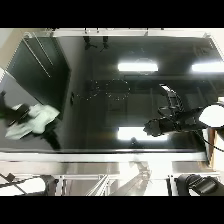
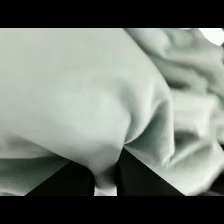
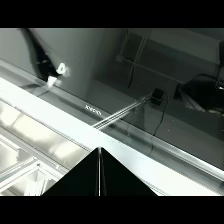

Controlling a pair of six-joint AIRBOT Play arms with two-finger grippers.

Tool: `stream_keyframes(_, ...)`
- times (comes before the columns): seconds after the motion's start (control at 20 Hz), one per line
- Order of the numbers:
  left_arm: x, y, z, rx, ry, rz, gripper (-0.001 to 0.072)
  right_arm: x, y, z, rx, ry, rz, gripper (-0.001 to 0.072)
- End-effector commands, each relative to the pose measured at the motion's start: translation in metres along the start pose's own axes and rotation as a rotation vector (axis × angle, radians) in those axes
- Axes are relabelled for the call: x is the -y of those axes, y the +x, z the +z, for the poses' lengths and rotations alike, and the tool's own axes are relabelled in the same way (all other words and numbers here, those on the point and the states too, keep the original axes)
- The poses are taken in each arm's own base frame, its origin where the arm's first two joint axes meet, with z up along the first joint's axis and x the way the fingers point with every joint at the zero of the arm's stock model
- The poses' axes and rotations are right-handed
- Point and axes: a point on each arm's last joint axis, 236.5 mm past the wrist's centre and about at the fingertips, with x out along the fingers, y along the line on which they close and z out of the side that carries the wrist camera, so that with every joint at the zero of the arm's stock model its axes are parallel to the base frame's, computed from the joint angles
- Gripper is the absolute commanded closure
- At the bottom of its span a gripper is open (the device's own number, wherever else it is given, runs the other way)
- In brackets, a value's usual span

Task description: Fold the shirts.

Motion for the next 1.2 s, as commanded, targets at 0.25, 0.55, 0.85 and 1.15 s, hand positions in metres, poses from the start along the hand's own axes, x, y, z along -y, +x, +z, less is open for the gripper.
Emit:
stream_keyframes(0.25,0.323,-0.013,-0.132,-0.148,0.820,-0.470,0.0684,0.000,0.000,0.000,-0.002,0.000,0.000,0.0694)
stream_keyframes(0.55,0.381,0.037,-0.254,-0.383,1.072,-0.492,0.0521,0.000,0.000,0.000,0.000,0.000,0.000,0.0694)
stream_keyframes(0.85,0.358,-0.004,-0.213,-0.402,1.150,-0.299,-0.0005,0.018,-0.003,-0.008,-0.037,0.038,-0.051,0.0301)
stream_keyframes(1.15,0.263,0.031,-0.134,-0.349,0.853,-0.103,-0.0003,0.128,-0.004,0.030,0.052,0.323,-0.205,0.0094)
